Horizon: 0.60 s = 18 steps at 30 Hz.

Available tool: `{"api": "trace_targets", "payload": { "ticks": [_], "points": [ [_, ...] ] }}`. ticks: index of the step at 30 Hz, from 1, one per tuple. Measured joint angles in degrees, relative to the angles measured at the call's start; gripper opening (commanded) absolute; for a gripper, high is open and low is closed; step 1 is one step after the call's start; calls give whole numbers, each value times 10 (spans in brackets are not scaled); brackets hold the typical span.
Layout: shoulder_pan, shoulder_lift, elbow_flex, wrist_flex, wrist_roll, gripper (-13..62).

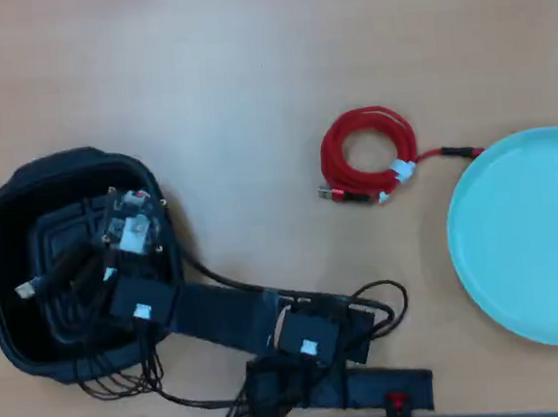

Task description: Put a black charging cable in a black bowl and put a red charging cable in a green bowl

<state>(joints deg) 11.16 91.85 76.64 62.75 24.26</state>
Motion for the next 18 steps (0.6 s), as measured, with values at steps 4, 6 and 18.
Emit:
{"api": "trace_targets", "payload": {
  "ticks": [4, 6, 18],
  "points": [
    [0, 0, -1, 0, 0, 226],
    [4, 0, -1, 0, 0, 225],
    [210, 0, -1, 2, 0, 226]
  ]
}}
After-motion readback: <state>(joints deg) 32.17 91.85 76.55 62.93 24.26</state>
